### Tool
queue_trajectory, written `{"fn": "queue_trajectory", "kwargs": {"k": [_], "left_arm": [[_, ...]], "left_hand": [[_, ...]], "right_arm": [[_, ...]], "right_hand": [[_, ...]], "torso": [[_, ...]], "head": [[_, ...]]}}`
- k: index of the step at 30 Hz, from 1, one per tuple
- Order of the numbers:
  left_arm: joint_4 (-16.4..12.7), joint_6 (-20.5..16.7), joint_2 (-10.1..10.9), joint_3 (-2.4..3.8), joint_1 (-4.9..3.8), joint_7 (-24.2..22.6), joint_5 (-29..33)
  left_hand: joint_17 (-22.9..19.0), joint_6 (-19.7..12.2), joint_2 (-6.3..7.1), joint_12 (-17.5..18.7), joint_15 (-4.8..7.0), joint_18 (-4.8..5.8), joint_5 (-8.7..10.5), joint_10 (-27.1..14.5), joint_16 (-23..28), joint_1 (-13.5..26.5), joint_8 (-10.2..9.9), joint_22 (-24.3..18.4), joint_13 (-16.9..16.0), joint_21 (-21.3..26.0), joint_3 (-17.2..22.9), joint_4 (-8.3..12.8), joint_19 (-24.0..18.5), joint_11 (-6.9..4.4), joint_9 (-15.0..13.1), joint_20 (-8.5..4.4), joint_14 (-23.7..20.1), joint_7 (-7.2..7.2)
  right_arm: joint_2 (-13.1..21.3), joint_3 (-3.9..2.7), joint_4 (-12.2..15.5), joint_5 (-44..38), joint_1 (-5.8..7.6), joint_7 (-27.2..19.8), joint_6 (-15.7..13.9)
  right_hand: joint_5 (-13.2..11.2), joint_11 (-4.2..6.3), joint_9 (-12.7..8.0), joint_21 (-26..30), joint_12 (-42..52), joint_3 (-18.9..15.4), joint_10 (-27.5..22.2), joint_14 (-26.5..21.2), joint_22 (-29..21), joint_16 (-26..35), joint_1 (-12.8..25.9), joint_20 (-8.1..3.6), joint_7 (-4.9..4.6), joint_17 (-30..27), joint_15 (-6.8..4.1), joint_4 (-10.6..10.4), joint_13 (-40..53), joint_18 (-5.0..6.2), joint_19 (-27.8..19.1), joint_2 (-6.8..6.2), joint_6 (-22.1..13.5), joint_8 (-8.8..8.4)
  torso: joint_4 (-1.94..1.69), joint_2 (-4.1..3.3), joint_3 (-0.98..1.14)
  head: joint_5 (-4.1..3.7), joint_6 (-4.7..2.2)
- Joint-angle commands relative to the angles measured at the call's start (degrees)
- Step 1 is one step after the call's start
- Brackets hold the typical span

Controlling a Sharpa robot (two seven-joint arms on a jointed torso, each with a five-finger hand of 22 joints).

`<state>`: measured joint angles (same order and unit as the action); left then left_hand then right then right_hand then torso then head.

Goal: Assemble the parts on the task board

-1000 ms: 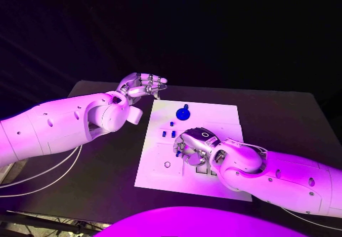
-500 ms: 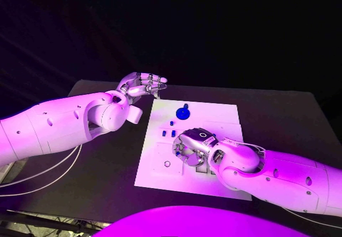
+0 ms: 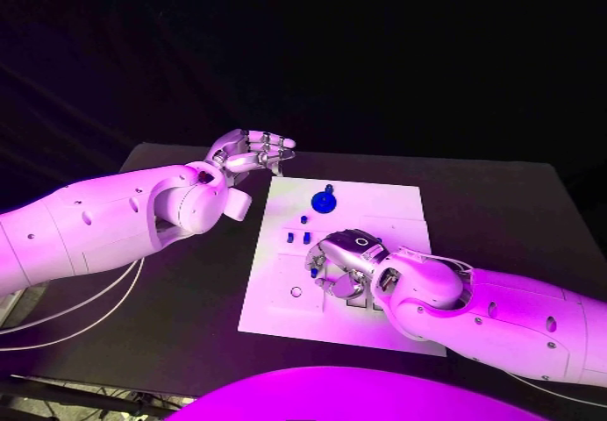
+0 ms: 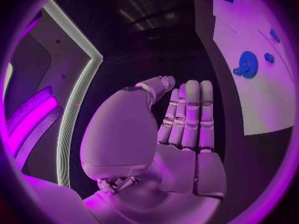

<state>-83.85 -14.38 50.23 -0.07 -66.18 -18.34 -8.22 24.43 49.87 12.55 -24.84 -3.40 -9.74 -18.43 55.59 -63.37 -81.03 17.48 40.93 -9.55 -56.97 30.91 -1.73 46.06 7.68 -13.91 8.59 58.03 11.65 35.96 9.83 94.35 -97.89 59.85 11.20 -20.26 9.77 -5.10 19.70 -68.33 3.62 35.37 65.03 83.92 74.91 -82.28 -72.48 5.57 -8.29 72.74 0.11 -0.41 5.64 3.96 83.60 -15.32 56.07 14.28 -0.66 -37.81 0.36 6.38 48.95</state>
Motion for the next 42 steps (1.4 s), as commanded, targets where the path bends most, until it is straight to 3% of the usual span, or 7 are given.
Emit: {"fn": "queue_trajectory", "kwargs": {"k": [1, 10, 24, 26, 31, 36, 42], "left_arm": [[-0.1, 1.2, -0.1, 0.04, -0.07, 0.0, -0.1], [0.0, 1.5, 0.0, 0.03, -0.07, 0.2, -0.1], [0.0, 1.9, 0.1, 0.0, -0.06, 0.2, -0.2], [-0.1, 1.9, 0.2, -0.01, -0.06, 0.2, -0.2], [-0.1, 2.0, 0.1, -0.03, -0.06, 0.2, -0.2], [-0.1, 2.1, 0.1, -0.03, -0.06, 0.2, -0.3], [0.0, 2.2, 0.2, -0.04, -0.06, 0.3, -0.4]], "left_hand": [[0.0, -0.4, -0.4, -0.3, 0.0, -0.74, -0.09, -0.3, 0.4, -0.1, -0.2, -0.1, 0.0, 0.3, 0.0, 0.2, 0.1, 0.01, 0.1, 0.33, -0.5, 0.07], [-0.1, -0.4, -0.41, -0.4, -0.01, -0.74, -0.07, -0.3, 0.4, 0.0, -0.2, -0.1, 0.0, 0.3, 0.0, 0.2, 0.1, 0.02, 0.1, 0.34, -0.5, 0.08], [-0.1, -0.4, -0.41, -0.4, -0.01, -0.74, -0.07, -0.3, 0.4, 0.0, -0.2, -0.1, 0.0, 0.3, 0.0, 0.2, 0.1, 0.02, 0.1, 0.34, -0.5, 0.08], [-0.1, -0.4, -0.41, -0.4, -0.01, -0.74, -0.07, -0.3, 0.4, 0.0, -0.2, -0.1, 0.0, 0.3, 0.0, 0.2, 0.1, 0.02, 0.1, 0.34, -0.5, 0.08], [-0.1, -0.4, -0.41, -0.4, -0.01, -0.74, -0.07, -0.3, 0.4, 0.0, -0.2, -0.1, 0.0, 0.3, 0.0, 0.2, 0.1, 0.02, 0.1, 0.34, -0.5, 0.08], [-0.1, -0.4, -0.43, -0.5, -0.02, -0.75, -0.06, -0.4, 0.4, -0.1, -0.2, -0.1, 0.0, 0.4, 0.0, 0.3, 0.0, 0.01, 0.1, 0.36, -0.6, 0.06], [-0.1, -0.4, -0.43, -0.5, -0.02, -0.75, -0.06, -0.4, 0.4, -0.1, -0.2, -0.1, 0.0, 0.4, 0.0, 0.3, 0.0, 0.01, 0.1, 0.36, -0.6, 0.06]], "right_arm": [[0.8, 0.12, 0.5, -0.6, -0.16, 1.4, -1.8], [5.0, -0.29, 4.5, -0.4, 1.11, 2.4, -3.6], [14.7, -1.11, 6.6, 4.3, 7.53, 4.1, 0.9], [15.6, -1.14, 6.1, 4.8, 7.96, 4.1, 2.3], [16.6, -1.15, 5.2, 5.2, 8.43, 4.1, 5.5], [16.3, -1.12, 4.2, 5.3, 8.41, 4.0, 7.3], [15.4, -1.02, 3.3, 5.8, 8.13, 3.7, 8.2]], "right_hand": [[0.1, -0.17, -0.2, 1.4, 0.6, -1.2, -1.1, 2.0, 7.4, 0.4, -0.3, 0.43, 0.35, -0.8, 0.4, 0.0, 0.1, 0.3, -0.2, -0.39, -1.1, -0.85], [0.5, -0.29, -0.4, 2.4, 1.7, -3.4, -2.4, 1.9, 7.0, 0.7, -0.8, 0.58, 0.68, -1.3, 0.48, -0.1, 0.0, 0.44, -0.3, -0.48, -1.9, -1.59], [2.9, -0.3, -0.6, 2.5, 4.2, -10.8, -4.5, 2.3, 6.9, 0.2, -1.8, 0.6, 1.22, -0.6, 0.45, -1.2, -0.2, 0.37, 0.0, -0.2, -2.6, -2.9], [4.0, -0.51, -0.9, 4.3, 6.3, -21.3, -7.1, 1.9, 6.3, 0.5, -5.0, 0.84, 1.47, -1.3, 0.83, -3.4, -0.5, 0.64, -0.4, 2.09, -3.4, -4.13], [4.3, -1.0, -1.1, 7.0, 9.1, -33.2, -10.3, 1.6, 5.4, 0.7, -11.4, 1.17, 2.44, -2.1, 1.15, -10.6, -1.2, 1.02, -0.8, 3.35, -4.2, -5.34], [4.2, -1.03, -1.0, 7.4, 10.7, -35.8, -11.3, 1.6, 5.3, 0.5, -14.9, 1.18, 2.52, -2.1, 1.14, -15.9, -1.4, 1.04, -0.7, 2.97, -4.3, -5.67], [3.9, -0.69, -0.8, 6.6, 11.8, -35.7, -10.3, 1.9, 5.6, 0.1, -15.6, 1.0, 2.03, -1.3, 0.88, -16.2, -1.3, 0.93, -0.4, 3.73, -3.6, -5.44]], "torso": [[0.02, 0.03, 0.01], [0.1, 0.07, -0.01], [0.04, 0.01, -0.02], [0.02, -0.04, 0.03], [0.01, -0.02, 0.0], [-0.04, -0.1, 0.09], [-0.11, -0.06, -0.04]], "head": [[-0.18, -0.25], [-0.9, -0.83], [-3.3, -2.05], [-3.28, -2.13], [-3.48, -2.15], [-3.39, -2.11], [-3.44, -1.9]]}}
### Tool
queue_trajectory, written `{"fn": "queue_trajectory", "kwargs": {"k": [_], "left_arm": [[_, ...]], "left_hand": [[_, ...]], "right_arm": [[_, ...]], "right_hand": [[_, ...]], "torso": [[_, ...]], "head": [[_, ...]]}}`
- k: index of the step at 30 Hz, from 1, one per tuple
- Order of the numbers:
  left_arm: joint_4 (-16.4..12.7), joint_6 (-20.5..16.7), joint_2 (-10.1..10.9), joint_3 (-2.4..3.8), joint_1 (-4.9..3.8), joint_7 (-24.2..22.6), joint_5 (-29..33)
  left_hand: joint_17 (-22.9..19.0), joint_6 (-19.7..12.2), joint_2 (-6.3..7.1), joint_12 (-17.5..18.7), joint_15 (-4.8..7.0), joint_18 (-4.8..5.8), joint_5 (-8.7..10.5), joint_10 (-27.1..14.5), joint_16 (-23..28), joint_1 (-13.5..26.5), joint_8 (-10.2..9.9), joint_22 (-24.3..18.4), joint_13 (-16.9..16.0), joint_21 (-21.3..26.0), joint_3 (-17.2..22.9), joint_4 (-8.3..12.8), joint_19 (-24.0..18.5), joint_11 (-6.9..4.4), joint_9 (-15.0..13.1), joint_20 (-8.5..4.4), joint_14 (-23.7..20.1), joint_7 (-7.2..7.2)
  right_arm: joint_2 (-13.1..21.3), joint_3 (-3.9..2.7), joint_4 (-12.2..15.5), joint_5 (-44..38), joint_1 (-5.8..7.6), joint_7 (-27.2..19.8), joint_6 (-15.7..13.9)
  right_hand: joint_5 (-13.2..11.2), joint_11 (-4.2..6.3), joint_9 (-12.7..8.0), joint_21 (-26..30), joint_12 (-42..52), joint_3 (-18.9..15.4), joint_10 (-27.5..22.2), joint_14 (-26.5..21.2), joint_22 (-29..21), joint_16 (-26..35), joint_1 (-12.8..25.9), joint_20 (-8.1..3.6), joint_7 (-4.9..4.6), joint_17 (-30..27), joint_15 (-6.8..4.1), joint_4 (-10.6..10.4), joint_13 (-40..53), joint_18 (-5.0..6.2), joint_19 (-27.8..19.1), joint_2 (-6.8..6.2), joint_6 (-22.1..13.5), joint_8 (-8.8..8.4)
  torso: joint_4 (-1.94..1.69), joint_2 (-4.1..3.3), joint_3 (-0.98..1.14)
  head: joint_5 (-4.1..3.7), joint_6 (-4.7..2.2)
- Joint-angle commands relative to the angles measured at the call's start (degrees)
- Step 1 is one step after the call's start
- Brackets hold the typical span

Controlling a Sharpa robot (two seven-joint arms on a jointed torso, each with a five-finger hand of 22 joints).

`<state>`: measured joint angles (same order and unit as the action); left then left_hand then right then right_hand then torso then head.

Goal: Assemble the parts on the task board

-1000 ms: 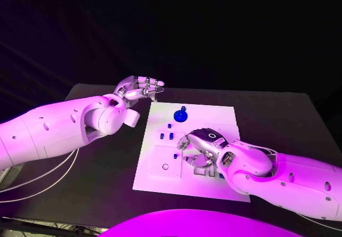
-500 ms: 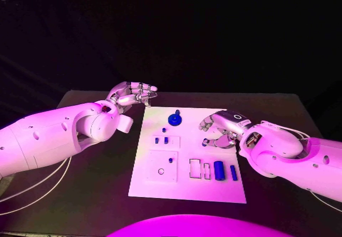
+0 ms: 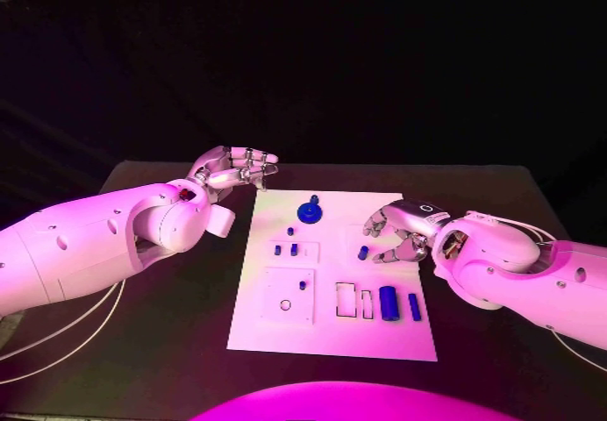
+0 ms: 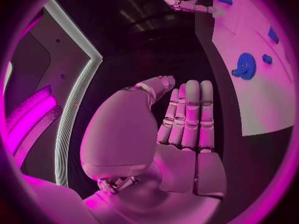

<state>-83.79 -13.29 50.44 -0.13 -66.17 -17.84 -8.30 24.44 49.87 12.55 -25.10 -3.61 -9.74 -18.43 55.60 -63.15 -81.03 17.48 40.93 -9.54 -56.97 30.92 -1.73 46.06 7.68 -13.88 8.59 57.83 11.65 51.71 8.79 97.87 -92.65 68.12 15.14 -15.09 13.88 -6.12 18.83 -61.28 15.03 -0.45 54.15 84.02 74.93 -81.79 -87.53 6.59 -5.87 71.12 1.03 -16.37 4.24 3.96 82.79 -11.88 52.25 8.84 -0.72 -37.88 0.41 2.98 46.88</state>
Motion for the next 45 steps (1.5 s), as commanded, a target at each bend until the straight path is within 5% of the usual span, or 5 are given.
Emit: {"fn": "queue_trajectory", "kwargs": {"k": [1, 8, 14, 28, 45], "left_arm": [[-0.1, 1.1, 0.0, 0.03, -0.07, -0.2, -0.3], [-0.1, 1.1, 0.0, 0.02, -0.07, -0.2, -0.5], [-0.1, 1.2, 0.1, 0.02, -0.07, -0.1, -0.6], [-0.1, 1.3, 0.2, 0.02, -0.07, 0.1, -0.7], [-0.1, 1.5, 0.3, 0.02, -0.08, 0.3, -0.9]], "left_hand": [[-0.1, -0.4, -0.43, -0.2, 0.19, -0.75, -0.06, -0.4, 0.2, -0.1, -0.2, -0.1, 0.0, 0.4, 0.0, 0.3, 0.0, 0.01, 0.1, 0.36, -0.4, 0.07], [-0.1, -0.4, -0.43, -0.2, 0.19, -0.75, -0.06, -0.4, 0.2, -0.1, -0.2, -0.1, 0.0, 0.4, 0.0, 0.3, 0.0, 0.01, 0.1, 0.36, -0.4, 0.07], [-0.1, -0.4, -0.43, -0.2, 0.19, -0.75, -0.06, -0.4, 0.2, -0.1, -0.2, -0.1, 0.0, 0.4, 0.0, 0.3, 0.0, 0.01, 0.1, 0.36, -0.4, 0.07], [-0.1, -0.4, -0.52, -0.3, 0.18, -0.75, -0.06, -0.4, 0.2, 0.0, -0.2, -0.1, -0.1, 0.4, -0.1, 0.3, -0.1, 0.0, 0.1, 0.39, -0.4, 0.06], [-0.1, -0.3, -0.59, -0.5, 0.2, -0.77, -0.07, -0.4, 0.2, -0.1, -0.1, -0.1, -0.1, 0.4, -0.1, 0.4, -0.1, -0.03, 0.1, 0.4, -0.4, 0.03]], "right_arm": [[-0.5, 0.04, -0.4, 0.6, -0.2, -0.3, 2.9], [-1.9, 0.11, -1.4, 1.5, -0.78, -0.7, 1.3], [-2.7, 0.13, -2.1, 1.8, -1.05, -0.9, 0.8], [-3.5, 0.19, -2.4, 2.3, -1.49, -1.5, 0.4], [-3.7, 0.19, -2.4, 1.9, -1.57, -1.0, -0.1]], "right_hand": [[-0.3, 0.48, 0.2, -0.9, 0.8, 0.3, 1.0, 1.9, 5.7, -0.5, -0.7, -0.12, -0.44, 0.5, -0.17, -0.2, 0.1, 0.85, 0.6, 0.52, 0.4, 0.1], [-1.0, 1.62, 0.2, -4.0, 2.2, 2.5, 5.2, 2.2, 6.9, -0.6, -1.3, -1.01, -1.21, 0.9, -1.14, -0.1, 0.2, 0.35, 1.8, 2.6, 1.9, 0.35], [-4.2, 2.41, 0.0, -6.7, 0.9, 7.4, 9.8, 2.5, 8.0, -0.8, -1.8, -1.69, -1.43, 1.4, -1.89, -0.3, -0.3, -0.14, 2.6, 3.8, 3.5, 0.26], [-6.7, 2.8, -0.1, -8.6, -3.4, 18.8, 15.3, 2.7, 9.1, -1.1, 0.6, -2.09, -1.27, 1.8, -2.15, -0.1, -0.1, -0.48, 3.0, 1.07, 6.9, 0.5], [-6.8, 2.83, 0.0, -9.2, -4.5, 21.7, 16.3, 2.8, 9.4, -1.3, 2.1, -2.09, -1.18, 2.1, -2.2, 0.1, 0.1, -0.57, 3.1, -0.37, 7.2, 0.38]], "torso": [[-0.03, 0.01, -0.11], [-0.04, 0.0, -0.1], [-0.04, 0.03, -0.11], [0.0, 0.04, -0.07], [-0.02, 0.05, -0.09]], "head": [[-0.04, 0.19], [-0.01, 0.28], [-0.02, 0.42], [-0.05, 0.78], [-0.13, 1.03]]}}
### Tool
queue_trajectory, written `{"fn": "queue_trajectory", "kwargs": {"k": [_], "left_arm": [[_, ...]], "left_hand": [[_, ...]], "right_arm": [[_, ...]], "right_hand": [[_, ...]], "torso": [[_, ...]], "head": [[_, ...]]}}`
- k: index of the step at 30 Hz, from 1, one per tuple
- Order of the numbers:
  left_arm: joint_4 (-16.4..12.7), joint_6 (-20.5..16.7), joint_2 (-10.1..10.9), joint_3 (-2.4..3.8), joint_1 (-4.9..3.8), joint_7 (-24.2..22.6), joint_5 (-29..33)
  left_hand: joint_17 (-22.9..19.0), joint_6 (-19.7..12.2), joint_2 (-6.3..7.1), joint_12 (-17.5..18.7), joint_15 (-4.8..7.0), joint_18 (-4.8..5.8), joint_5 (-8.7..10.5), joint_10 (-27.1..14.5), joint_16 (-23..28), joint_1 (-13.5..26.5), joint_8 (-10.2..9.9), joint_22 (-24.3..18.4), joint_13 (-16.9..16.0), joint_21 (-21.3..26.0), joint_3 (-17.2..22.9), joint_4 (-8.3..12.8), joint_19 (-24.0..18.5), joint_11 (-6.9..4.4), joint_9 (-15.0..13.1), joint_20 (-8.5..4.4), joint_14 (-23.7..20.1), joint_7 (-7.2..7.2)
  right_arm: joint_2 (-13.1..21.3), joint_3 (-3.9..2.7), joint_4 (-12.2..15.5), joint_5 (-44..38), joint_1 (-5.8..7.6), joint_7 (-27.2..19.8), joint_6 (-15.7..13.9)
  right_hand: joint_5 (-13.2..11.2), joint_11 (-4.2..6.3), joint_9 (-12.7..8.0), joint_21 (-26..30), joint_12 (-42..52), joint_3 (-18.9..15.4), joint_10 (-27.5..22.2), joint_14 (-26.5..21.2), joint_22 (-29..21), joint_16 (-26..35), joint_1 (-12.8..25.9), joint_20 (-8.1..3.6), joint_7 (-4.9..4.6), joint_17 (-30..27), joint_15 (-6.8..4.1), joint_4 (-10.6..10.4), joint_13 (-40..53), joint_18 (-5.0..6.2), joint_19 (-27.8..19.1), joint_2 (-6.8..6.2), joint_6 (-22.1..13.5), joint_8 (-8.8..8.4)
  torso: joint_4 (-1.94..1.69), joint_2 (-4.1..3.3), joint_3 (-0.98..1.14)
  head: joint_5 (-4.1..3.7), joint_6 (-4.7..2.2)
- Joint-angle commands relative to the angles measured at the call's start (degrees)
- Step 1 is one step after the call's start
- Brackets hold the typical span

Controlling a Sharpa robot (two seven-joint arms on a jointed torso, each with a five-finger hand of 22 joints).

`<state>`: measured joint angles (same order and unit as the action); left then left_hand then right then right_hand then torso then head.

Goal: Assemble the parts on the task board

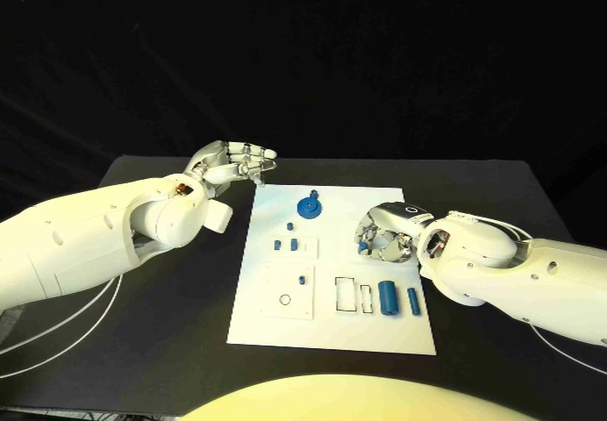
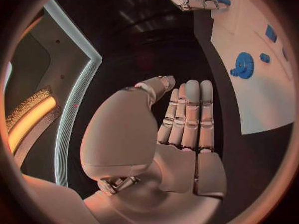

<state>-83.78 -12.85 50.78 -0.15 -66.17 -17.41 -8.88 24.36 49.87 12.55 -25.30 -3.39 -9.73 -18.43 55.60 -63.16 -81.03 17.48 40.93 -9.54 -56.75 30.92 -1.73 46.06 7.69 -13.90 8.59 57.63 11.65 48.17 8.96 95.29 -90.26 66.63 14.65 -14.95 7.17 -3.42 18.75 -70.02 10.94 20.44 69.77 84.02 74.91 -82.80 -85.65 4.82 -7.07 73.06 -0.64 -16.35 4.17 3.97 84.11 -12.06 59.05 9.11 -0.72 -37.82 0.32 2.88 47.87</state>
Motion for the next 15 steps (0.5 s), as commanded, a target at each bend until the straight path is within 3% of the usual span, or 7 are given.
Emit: {"fn": "queue_trajectory", "kwargs": {"k": [1, 6, 8, 15], "left_arm": [[-0.1, 1.0, 0.0, 0.04, -0.07, -0.1, -0.3], [-0.1, 1.0, -0.1, 0.04, -0.07, -0.1, -0.3], [-0.1, 1.0, -0.1, 0.04, -0.07, 0.0, -0.3], [0.0, 1.0, -0.1, 0.04, -0.08, 0.0, -0.4]], "left_hand": [[-0.1, -0.3, -0.62, -0.3, 0.01, -0.79, -0.08, -0.4, 0.2, -0.2, -0.1, -0.1, -0.1, 0.2, 0.0, 0.4, -0.1, -0.04, 0.1, 0.39, -0.2, 0.01], [-0.1, -0.3, -0.68, -0.4, 0.04, -0.8, -0.1, -0.4, 0.2, -0.4, -0.1, 0.0, -0.1, 0.1, 0.0, 0.5, -0.1, -0.06, 0.1, 0.37, -0.3, 0.0], [-0.1, -0.3, -0.71, -0.4, 0.05, -0.81, -0.11, -0.4, 0.2, -0.4, -0.1, 0.0, -0.1, 0.1, 0.0, 0.6, -0.1, -0.07, 0.1, 0.36, -0.3, 0.0], [-0.1, -0.3, -0.82, -0.5, 0.09, -0.82, -0.13, -0.4, 0.3, -0.7, -0.1, 0.1, -0.1, 0.0, 0.1, 0.8, -0.1, -0.08, 0.1, 0.32, -0.3, 0.0]], "right_arm": [[-0.1, 0.02, 0.2, -0.4, -0.07, -0.6, -0.5], [-0.1, 0.02, 0.4, 0.3, -0.08, -1.3, -1.8], [-0.1, 0.02, 0.4, 0.7, -0.08, -1.5, -2.4], [0.2, 0.0, 0.8, 2.7, -0.05, -1.8, -4.2]], "right_hand": [[0.0, 0.16, 0.2, -0.5, -0.5, 1.2, 0.8, 2.8, 9.4, -0.3, 0.3, -0.34, 0.07, 0.2, -0.57, 0.1, 0.2, -0.58, 1.8, -0.15, 0.6, 0.22], [-0.2, 0.58, 0.9, -1.2, -0.5, 4.3, 2.4, 2.9, 9.8, -0.5, 0.1, -0.6, 0.41, 0.5, -0.92, 0.8, 0.6, -0.7, 2.0, 0.91, 3.0, 1.41], [-0.4, 0.81, 1.3, -1.4, -0.7, 6.1, 3.1, 2.9, 9.9, -0.5, -0.1, -0.75, 0.66, 0.5, -1.11, 1.5, 0.9, -0.72, 2.0, 1.6, 3.9, 2.0], [-0.8, 1.19, 3.3, -1.9, -1.6, 11.0, 5.1, 2.9, 10.3, -0.6, 1.3, -1.15, 1.08, 0.6, -1.52, 4.8, 1.6, -0.83, 2.2, 2.23, 4.4, 3.53]], "torso": [[-0.02, -0.01, 0.02], [-0.01, 0.0, 0.02], [-0.02, 0.0, 0.02], [-0.02, 0.04, 0.02]], "head": [[-0.04, 0.07], [-0.06, 0.06], [-0.1, 0.06], [-0.12, 0.05]]}}
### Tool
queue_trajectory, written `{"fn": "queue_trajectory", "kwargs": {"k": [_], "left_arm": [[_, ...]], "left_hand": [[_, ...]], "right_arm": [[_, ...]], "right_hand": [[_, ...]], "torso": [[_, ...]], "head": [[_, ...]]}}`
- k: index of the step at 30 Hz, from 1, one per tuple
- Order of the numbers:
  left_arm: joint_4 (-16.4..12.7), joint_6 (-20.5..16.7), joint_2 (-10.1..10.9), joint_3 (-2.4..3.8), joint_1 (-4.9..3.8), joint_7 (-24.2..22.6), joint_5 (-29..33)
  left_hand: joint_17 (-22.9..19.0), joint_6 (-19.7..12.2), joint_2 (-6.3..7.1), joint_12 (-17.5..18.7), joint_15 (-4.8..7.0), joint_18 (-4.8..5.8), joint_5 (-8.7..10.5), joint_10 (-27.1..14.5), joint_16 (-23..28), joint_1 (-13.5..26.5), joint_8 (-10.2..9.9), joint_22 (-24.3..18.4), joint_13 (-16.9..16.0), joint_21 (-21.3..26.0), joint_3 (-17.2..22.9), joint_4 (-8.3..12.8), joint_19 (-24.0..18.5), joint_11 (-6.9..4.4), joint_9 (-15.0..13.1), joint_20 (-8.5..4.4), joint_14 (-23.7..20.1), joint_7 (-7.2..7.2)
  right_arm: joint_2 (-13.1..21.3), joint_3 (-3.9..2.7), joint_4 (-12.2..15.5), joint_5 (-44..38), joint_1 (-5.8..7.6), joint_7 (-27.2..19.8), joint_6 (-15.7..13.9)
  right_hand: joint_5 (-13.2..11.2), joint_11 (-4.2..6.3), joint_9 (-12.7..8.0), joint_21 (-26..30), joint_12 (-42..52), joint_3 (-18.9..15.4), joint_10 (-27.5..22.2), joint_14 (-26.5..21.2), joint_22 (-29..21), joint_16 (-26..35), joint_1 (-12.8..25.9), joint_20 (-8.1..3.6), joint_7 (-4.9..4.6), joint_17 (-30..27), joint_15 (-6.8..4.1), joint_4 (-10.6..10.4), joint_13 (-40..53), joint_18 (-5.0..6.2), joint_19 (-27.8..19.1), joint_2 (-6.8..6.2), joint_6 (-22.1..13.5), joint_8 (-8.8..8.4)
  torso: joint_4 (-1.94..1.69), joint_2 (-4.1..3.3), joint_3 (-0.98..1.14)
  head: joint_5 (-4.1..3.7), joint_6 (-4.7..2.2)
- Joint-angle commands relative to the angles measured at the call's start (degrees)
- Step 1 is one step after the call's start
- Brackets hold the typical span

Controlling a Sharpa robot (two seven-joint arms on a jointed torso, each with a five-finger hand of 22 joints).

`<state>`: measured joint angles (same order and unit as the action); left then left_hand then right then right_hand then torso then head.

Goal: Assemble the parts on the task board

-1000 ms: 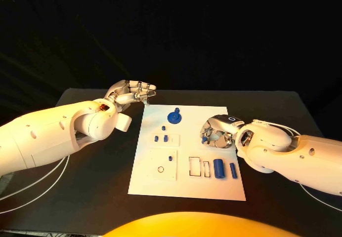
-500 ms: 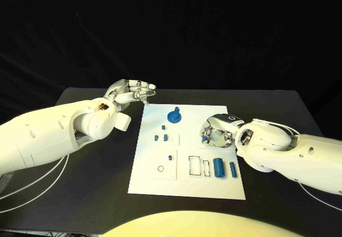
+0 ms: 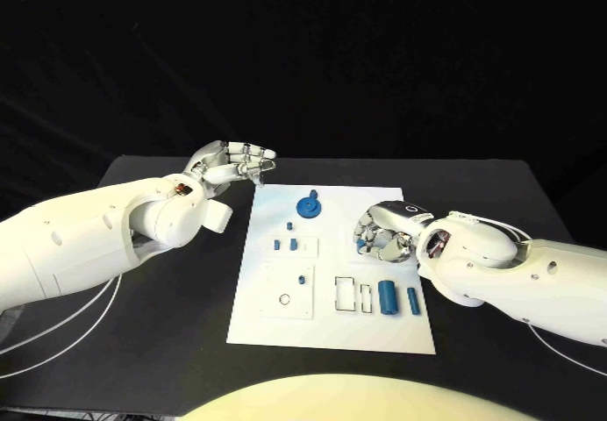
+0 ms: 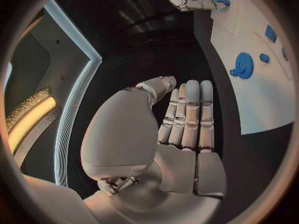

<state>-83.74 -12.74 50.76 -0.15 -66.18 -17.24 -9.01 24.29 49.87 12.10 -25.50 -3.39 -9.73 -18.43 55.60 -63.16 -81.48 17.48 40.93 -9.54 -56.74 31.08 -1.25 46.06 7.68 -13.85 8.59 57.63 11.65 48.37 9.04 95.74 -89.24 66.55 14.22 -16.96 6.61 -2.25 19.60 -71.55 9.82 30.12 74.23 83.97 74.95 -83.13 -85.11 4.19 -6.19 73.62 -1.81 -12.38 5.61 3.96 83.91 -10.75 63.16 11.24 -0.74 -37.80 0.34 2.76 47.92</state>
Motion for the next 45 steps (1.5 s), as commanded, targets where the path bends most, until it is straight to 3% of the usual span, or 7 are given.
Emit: {"fn": "queue_trajectory", "kwargs": {"k": [1, 11, 21, 27, 33, 45], "left_arm": [[0.0, 0.9, -0.1, 0.04, -0.06, -0.2, -0.3], [0.2, 1.0, -0.3, 0.04, -0.06, -0.1, -0.3], [0.4, 1.2, -0.5, 0.03, -0.05, 0.0, -0.3], [0.5, 1.3, -0.7, 0.02, -0.04, 0.0, -0.3], [0.9, 1.3, -1.0, 0.0, -0.03, -0.1, -0.3], [1.4, 1.4, -1.7, -0.03, -0.02, -0.2, -0.2]], "left_hand": [[-0.1, -0.3, -0.37, -0.3, 0.09, -0.82, -0.13, -0.4, 0.3, -0.3, -0.1, 0.1, -0.1, 0.0, 0.0, 0.3, -0.1, -0.08, 0.1, 0.32, -0.3, 0.0], [-0.1, -0.3, -0.43, -0.4, 0.11, -0.83, -0.14, -0.4, 0.3, -0.5, -0.1, 0.2, -0.1, -0.2, 0.0, 0.5, -0.1, -0.08, 0.1, 0.28, -0.3, 0.0], [-0.1, -0.3, -0.43, -0.4, 0.11, -0.83, -0.14, -0.4, 0.3, -0.5, -0.1, 0.2, -0.1, -0.2, 0.0, 0.5, -0.1, -0.08, 0.1, 0.28, -0.3, 0.0], [-0.1, -0.3, -0.45, -0.4, 0.11, -0.82, -0.15, -0.5, 0.3, -0.5, -0.1, 0.3, -0.1, -0.3, 0.1, 0.6, -0.1, -0.06, 0.1, 0.26, -0.3, 0.03], [-0.1, -0.3, -0.45, -0.4, 0.11, -0.82, -0.15, -0.5, 0.3, -0.5, -0.1, 0.3, -0.1, -0.3, 0.1, 0.6, -0.1, -0.06, 0.1, 0.26, -0.3, 0.03], [-0.1, -0.3, -0.48, -0.5, 0.08, -0.8, -0.14, -0.5, 0.4, -0.5, -0.1, 0.3, -0.1, -0.3, 0.1, 0.6, -0.1, -0.03, 0.1, 0.26, -0.4, 0.06]], "right_arm": [[0.1, -0.08, 0.4, 2.0, 0.06, -1.4, -2.5], [1.1, -0.21, 1.7, 5.2, 1.0, -1.4, -3.3], [2.1, -0.53, 5.9, 9.1, 2.46, -1.8, -4.0], [0.3, -0.56, 8.0, 8.5, 2.39, -2.6, -4.5], [-3.2, -0.49, 8.2, 6.0, 0.93, -3.8, -5.1], [-10.1, -0.32, 6.1, 4.0, -4.65, -5.9, -5.3]], "right_hand": [[-0.3, 0.12, 2.8, -0.4, -0.6, 1.8, 0.9, 3.0, 10.2, -0.3, 1.1, -0.55, 0.18, 0.1, -0.34, 1.2, 0.2, -0.82, 2.4, 0.92, 0.2, 1.59], [-0.4, 0.18, 4.1, -0.6, -1.2, 3.8, 1.5, 3.0, 10.4, -0.3, 2.9, -0.63, 0.19, 0.3, -0.4, 2.9, 0.6, -0.86, 2.4, 0.7, -0.2, 2.45], [-0.5, 0.15, 4.5, -0.3, -1.5, 4.1, 1.6, 2.9, 10.4, -0.2, 3.7, -0.62, 0.16, 0.0, -0.37, 3.4, 0.8, -0.82, 2.3, 0.32, -0.4, 2.71], [-0.4, 0.15, 4.6, -0.2, -1.6, 4.1, 1.6, 2.9, 10.4, -0.2, 3.9, -0.62, 0.16, -0.1, -0.37, 3.6, 0.8, -0.8, 2.3, 0.23, -0.5, 2.76], [-0.4, 0.14, 4.7, -0.2, -1.7, 4.2, 1.6, 2.9, 10.4, -0.2, 4.0, -0.62, 0.15, -0.1, -0.36, 3.7, 0.8, -0.8, 2.3, 0.17, -0.5, 2.79], [-0.3, 0.06, 4.9, 0.3, -1.9, 4.6, 1.4, 2.9, 10.3, -0.1, 4.3, -0.6, 0.0, -0.3, -0.32, 4.2, 0.9, -0.73, 2.2, 0.17, -0.8, 2.82]], "torso": [[0.02, 0.04, 0.0], [0.08, 0.09, -0.03], [0.04, 0.13, -0.01], [0.04, 0.06, 0.04], [0.12, 0.09, -0.03], [-0.04, -0.03, -0.06]], "head": [[0.0, -0.01], [-0.06, -0.18], [0.09, -0.35], [0.86, -0.35], [1.58, -0.33], [2.85, -0.21]]}}
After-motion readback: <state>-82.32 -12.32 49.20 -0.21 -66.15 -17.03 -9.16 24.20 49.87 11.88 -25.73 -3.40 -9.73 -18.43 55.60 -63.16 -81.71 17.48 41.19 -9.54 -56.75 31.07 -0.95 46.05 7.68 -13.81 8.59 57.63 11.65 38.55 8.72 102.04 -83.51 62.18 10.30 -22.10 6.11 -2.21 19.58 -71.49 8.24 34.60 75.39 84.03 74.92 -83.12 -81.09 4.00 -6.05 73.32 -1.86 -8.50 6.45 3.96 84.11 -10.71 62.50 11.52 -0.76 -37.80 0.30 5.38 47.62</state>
